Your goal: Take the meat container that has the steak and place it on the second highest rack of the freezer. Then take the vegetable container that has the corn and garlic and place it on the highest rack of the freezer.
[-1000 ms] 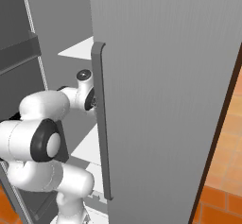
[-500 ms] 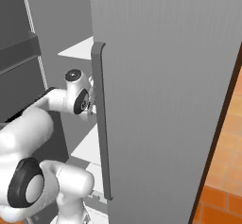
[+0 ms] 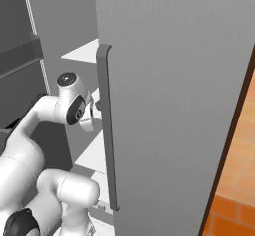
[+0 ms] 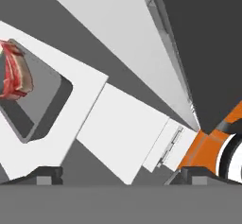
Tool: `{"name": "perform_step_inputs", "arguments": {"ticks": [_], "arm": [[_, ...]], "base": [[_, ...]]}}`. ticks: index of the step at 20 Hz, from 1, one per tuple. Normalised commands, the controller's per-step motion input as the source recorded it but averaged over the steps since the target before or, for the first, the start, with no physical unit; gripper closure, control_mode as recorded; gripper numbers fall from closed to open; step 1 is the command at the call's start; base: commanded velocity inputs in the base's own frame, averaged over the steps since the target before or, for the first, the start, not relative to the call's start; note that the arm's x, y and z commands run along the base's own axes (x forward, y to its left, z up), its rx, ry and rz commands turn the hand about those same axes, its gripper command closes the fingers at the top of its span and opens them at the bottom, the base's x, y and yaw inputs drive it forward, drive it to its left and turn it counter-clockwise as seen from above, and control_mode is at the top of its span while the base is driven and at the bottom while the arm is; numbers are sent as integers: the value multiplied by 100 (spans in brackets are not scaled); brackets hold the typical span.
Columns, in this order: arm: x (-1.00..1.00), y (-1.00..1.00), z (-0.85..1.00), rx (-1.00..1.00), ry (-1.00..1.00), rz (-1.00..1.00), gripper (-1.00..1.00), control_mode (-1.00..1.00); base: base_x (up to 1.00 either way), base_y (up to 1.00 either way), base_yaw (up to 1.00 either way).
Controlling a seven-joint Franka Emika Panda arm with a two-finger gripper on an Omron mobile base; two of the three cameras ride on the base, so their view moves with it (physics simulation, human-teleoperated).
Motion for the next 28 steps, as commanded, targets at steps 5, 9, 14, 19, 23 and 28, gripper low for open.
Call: {"name": "perform_step_inputs", "arguments": {"ticks": [5, 9, 14, 19, 23, 28], "arm": [[-59, -8, 23, -20, 5, 37, -100, -100], [-62, 0, 27, -5, 1, 32, -100, -100], [-57, -1, 38, -7, 3, 23, -100, -100], [-23, -15, 30, -17, 16, 17, -100, -100], [-32, -53, 7, -24, 10, 35, -100, -100], [-48, -28, 0, -29, 7, 32, -100, -100]], "base": [[0, 0, 0], [0, 0, 0], [0, 0, 0], [0, 0, 0], [0, 0, 0], [0, 0, 0]]}}
